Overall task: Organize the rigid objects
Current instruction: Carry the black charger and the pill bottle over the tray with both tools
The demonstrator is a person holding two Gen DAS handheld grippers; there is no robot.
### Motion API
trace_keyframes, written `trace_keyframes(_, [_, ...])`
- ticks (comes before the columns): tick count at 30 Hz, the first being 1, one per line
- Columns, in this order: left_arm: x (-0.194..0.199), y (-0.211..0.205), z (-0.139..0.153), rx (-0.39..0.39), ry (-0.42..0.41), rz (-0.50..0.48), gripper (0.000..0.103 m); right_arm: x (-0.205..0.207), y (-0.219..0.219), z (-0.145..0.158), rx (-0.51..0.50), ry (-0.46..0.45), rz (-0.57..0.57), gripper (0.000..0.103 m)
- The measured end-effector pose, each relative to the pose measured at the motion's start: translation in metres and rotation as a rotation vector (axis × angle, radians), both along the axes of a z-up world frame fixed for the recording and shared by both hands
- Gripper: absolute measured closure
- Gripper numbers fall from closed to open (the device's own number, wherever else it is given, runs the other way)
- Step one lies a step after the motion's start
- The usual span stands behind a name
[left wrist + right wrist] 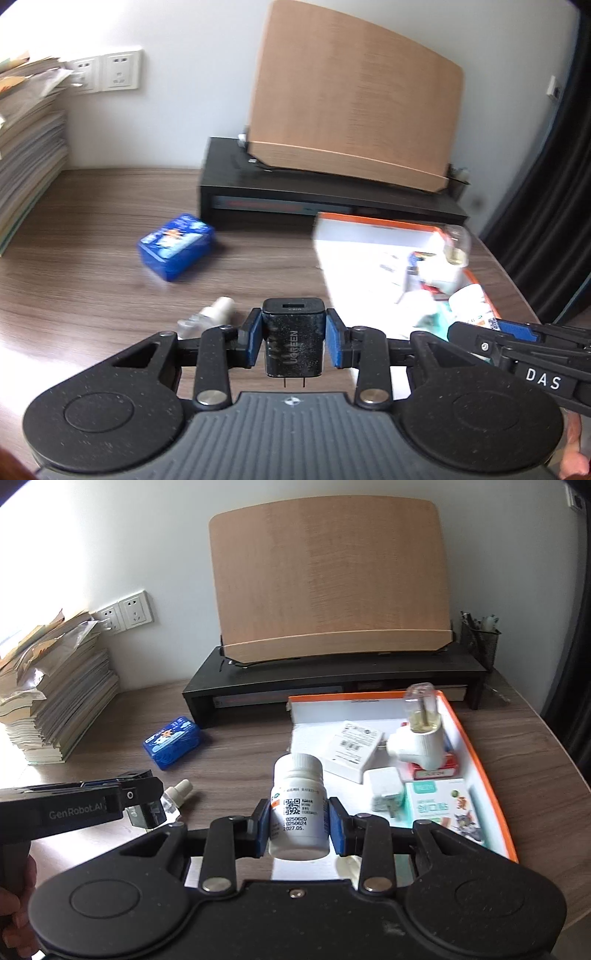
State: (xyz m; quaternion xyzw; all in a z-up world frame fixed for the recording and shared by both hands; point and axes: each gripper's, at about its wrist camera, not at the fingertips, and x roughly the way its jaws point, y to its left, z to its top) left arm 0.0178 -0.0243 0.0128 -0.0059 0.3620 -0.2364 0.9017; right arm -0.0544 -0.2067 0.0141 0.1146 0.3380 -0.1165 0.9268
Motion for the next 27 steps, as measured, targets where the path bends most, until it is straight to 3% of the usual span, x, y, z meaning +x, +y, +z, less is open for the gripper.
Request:
trace_keyframes(11, [-0.038,-0.071,-0.003,-0.016,0.020,-0.081,0.067,-0.071,-0.072,0.002,-0.010,-0.005,-0.108,0.063])
trace_keyframes(27, [-0.057,-0.108,-0.016,0.026,0.048,-0.090,0.067,-0.076,-0.088,-0.005,0.008,-0.015,-0.048,0.063])
